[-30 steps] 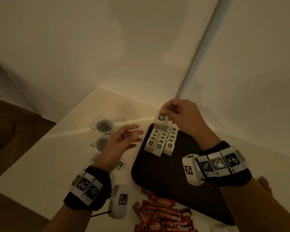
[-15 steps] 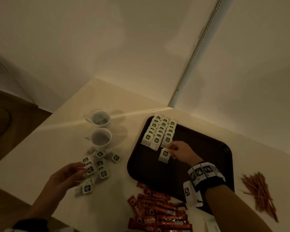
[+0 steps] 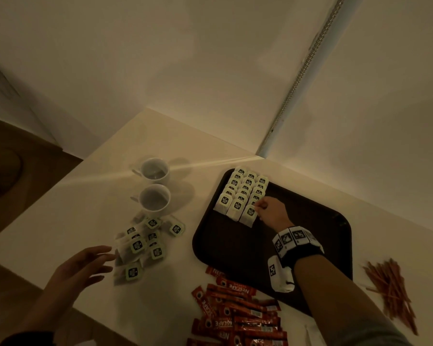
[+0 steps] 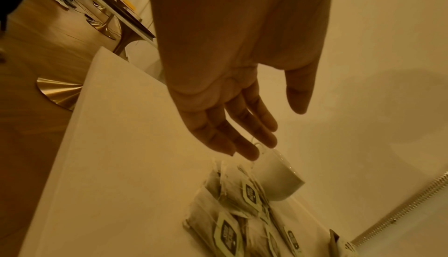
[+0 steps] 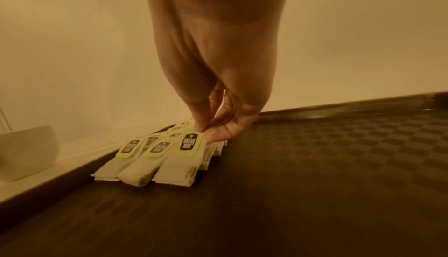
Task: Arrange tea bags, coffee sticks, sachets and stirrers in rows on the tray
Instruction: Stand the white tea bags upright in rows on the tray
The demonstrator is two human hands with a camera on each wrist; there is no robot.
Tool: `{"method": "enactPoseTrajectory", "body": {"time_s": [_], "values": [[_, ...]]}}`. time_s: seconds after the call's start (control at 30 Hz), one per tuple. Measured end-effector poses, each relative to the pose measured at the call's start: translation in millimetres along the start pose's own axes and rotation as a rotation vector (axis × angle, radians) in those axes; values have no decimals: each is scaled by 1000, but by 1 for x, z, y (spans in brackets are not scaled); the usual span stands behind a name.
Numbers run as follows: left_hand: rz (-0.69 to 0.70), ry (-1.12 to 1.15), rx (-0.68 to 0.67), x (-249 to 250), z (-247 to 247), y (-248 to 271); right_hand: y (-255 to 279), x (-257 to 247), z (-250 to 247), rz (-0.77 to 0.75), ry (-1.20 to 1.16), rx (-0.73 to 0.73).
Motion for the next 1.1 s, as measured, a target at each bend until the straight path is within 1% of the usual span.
{"method": "enactPoseTrajectory", "body": {"time_s": [0.07,0.13,0.2,0.23,0.27,0.3,0.37,0.4,0.47,0.57,0.63,0.7,0.77,0.87,0.97,1.0,1.03,1.1], "values": [[-3,6,-4,-1,-1,1,0,-4,-1,-11,10,20],[-3,16,2,-2,-4,3,4,-18,-3,-61,13,69],[-4,19,5,-3,-5,4,17,-47,0,-194,-9,120],[-3,14,4,-4,-6,4,27,-65,7,-282,-30,114],[2,10,2,-5,-6,4,37,-83,19,-372,-45,73],[8,8,1,-4,-5,4,51,-99,33,-455,-47,1],[47,-34,14,-1,-3,5,77,-124,67,-567,2,-186],[87,-93,31,2,-1,5,90,-132,86,-601,57,-265],[215,-275,85,9,7,1,103,-139,112,-621,201,-330],[420,-508,188,14,19,-8,112,-144,137,-604,356,-306],[493,-625,201,13,33,-17,115,-145,146,-587,411,-262],[480,-787,184,10,47,-27,116,-143,151,-550,410,-234],[469,-961,152,5,57,-34,116,-141,153,-520,401,-239],[462,-1088,138,1,63,-39,117,-139,153,-542,422,-296],[461,-1130,148,5,60,-42,117,-143,142,-567,347,-362],[461,-1122,157,7,57,-42,120,-146,139,-582,306,-408],[456,-1098,165,11,54,-42,125,-151,138,-607,274,-468],[458,-992,181,16,45,-43,138,-158,143,-667,282,-571]]}}
Point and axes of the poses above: each hand's wrist, its own y-axis away from the middle knuckle, its own z-axis out of the palm, x = y × z, the point moved 6 cm from there along -y, towards the middle knuckle, and after that the axes turned 12 degrees about x, right-handed, at the moved point
